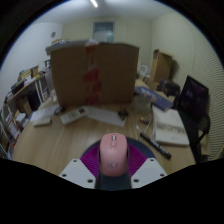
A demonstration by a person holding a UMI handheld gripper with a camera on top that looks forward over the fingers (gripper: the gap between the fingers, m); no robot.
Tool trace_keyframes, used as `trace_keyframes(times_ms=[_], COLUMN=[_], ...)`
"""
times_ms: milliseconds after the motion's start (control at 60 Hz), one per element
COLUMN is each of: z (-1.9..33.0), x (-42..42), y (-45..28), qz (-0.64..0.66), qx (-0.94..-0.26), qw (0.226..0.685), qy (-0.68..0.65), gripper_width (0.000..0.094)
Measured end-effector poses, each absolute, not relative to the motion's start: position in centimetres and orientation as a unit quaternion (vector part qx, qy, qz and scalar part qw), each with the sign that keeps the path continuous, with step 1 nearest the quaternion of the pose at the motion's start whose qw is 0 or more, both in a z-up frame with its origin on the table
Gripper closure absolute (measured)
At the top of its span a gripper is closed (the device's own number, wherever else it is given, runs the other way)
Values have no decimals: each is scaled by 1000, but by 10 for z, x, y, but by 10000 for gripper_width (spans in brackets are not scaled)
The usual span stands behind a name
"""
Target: Arrange mouse
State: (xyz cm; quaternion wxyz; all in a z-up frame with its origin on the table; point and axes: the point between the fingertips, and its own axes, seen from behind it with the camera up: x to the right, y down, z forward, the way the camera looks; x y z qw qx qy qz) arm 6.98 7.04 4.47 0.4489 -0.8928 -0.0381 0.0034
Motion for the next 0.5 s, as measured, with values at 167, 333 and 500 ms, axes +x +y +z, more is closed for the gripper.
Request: trace_keyframes(times_ms=[167,333,500], z=[-14,-14,-3], x=[84,82,73], y=[57,56,34], qz=[23,33,46], qx=[-906,-912,-928], qw=[420,405,369], qy=[-54,-47,-10], gripper_width=[580,412,94])
